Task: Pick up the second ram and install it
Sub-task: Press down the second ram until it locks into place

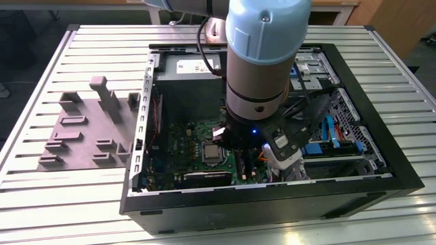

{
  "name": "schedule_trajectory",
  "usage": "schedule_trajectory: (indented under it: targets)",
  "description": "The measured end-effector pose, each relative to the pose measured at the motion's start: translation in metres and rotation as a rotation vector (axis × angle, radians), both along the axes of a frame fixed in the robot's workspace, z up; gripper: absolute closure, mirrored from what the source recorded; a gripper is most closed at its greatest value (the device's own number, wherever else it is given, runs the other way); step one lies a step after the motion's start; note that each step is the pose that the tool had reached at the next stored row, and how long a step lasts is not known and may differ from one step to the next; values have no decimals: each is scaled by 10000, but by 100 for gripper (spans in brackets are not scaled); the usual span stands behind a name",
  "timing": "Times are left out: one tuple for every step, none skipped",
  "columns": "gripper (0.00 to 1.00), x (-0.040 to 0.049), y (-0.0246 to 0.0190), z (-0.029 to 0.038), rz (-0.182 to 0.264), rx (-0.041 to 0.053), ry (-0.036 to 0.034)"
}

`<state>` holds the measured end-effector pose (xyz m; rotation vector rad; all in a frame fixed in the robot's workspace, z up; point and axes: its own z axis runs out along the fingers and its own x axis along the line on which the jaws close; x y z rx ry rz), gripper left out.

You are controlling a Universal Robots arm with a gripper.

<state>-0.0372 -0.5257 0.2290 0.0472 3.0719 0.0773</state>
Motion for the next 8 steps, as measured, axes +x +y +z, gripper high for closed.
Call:
schedule_trajectory:
  targets:
    - [89,0,0,-7,0,0,0]
    - [89,0,0,-13,0,0,0]
    - [89,0,0,-19,0,0,0]
    - [89,0,0,-24,0,0,0]
    - [89,0,0,-30,0,1,0]
    - [89,0,0,-36,0,0,0]
    - [89,0,0,-43,0,1,-1]
    - [89,0,0,-48,0,-1,0]
